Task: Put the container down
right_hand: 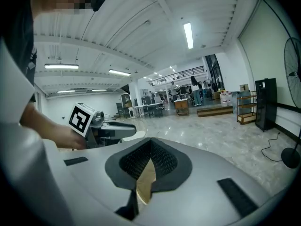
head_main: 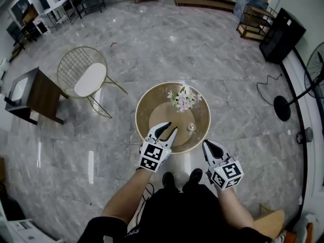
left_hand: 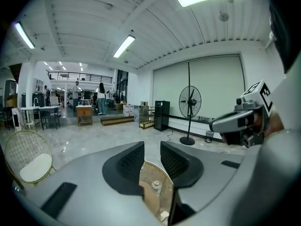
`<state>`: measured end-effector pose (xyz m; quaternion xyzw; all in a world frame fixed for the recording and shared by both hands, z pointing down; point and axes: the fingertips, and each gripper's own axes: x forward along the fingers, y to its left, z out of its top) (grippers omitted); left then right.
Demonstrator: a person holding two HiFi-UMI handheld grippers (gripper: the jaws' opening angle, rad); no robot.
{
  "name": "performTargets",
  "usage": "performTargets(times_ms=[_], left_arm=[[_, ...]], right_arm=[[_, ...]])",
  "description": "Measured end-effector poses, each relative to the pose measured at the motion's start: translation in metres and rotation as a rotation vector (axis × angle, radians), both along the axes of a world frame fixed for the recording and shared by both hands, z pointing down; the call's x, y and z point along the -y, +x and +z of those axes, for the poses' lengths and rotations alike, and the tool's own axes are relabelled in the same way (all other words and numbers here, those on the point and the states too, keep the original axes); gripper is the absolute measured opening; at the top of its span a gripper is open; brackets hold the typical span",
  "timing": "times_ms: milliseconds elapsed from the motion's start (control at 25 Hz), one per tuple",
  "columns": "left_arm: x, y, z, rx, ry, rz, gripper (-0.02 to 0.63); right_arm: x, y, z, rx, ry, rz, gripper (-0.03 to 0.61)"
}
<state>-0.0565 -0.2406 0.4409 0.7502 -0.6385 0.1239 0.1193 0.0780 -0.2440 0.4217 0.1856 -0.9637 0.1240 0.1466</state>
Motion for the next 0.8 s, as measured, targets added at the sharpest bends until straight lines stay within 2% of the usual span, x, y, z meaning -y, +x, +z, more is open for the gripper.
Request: performTargets(times_ms=[120, 280, 440, 560, 680, 800], left_arm=[[-0.011, -0.006, -0.026, 0.006, 0.03, -0.019, 0.117], [-0.014, -0.012, -0.053, 0.031, 0.04, -0.058, 0.104], [-0.012, 0.02, -0.076, 0.057, 0.056, -0.037, 0.043], [-0.005, 0.045, -0.093, 0.101, 0.086, -0.072, 0.018], [0.007, 0.075, -0.107, 0.053, 0.125, -0.11, 0.017], [0.02, 0.114, -0.121, -0.023, 0.164, -0.088, 0.017]], right_arm=[[-0.006, 0.005, -0.007, -0.004, 0.004, -0.002, 0.014], [0.014, 0.012, -0.032, 0.037, 0.03, 0.027, 0.015], [0.032, 0.035, -0.057, 0.091, 0.047, 0.022, 0.015], [0.043, 0.056, -0.071, 0.123, 0.07, -0.023, 0.015], [0.057, 0.086, -0.086, 0.141, 0.085, -0.044, 0.015], [0.073, 0.121, -0.096, 0.167, 0.091, -0.061, 0.014]])
